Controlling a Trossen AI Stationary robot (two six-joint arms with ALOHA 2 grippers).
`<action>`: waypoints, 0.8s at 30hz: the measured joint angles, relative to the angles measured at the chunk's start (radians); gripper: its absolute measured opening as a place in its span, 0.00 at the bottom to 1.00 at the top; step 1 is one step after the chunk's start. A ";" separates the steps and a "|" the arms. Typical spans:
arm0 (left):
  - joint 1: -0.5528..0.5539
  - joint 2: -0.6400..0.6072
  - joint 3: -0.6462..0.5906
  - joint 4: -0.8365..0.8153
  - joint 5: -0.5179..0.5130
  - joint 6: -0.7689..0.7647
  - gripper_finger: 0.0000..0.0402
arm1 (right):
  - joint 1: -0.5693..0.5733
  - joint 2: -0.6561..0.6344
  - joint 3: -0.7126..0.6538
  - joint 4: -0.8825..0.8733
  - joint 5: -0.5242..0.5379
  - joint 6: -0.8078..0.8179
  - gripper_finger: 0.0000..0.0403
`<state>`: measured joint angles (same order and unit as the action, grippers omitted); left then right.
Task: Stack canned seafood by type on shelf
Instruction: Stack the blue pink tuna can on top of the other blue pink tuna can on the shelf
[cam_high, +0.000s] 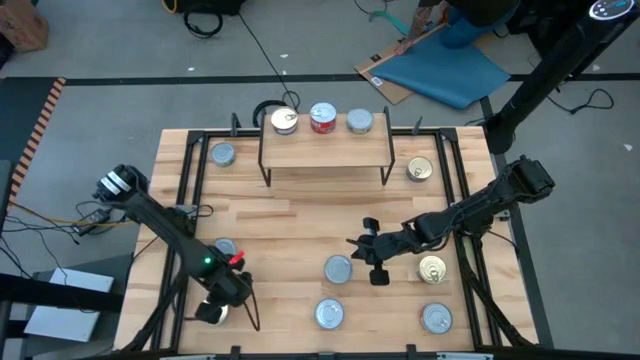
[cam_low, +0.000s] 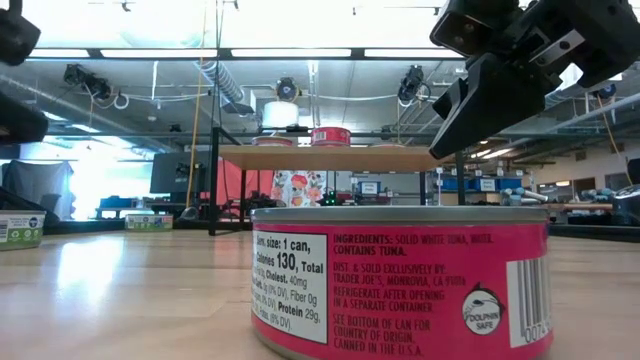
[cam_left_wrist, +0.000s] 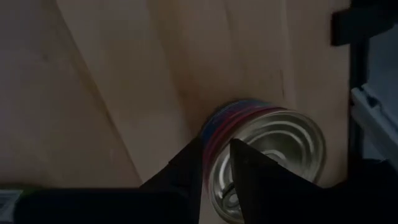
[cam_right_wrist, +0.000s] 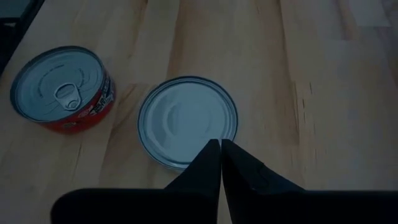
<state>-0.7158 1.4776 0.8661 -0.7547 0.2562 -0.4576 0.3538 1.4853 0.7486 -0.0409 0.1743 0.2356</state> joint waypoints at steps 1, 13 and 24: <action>0.000 0.009 0.000 0.002 0.009 0.010 0.21 | 0.000 0.000 0.000 0.000 0.000 0.000 0.06; 0.000 0.050 0.003 0.004 0.095 0.064 0.11 | 0.000 0.000 0.000 0.001 0.000 0.001 0.06; 0.048 0.050 0.001 -0.004 0.101 0.067 0.01 | 0.000 0.000 0.000 0.001 0.000 0.001 0.05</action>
<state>-0.6681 1.5276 0.8673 -0.7586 0.3571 -0.3903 0.3534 1.4854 0.7486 -0.0398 0.1741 0.2366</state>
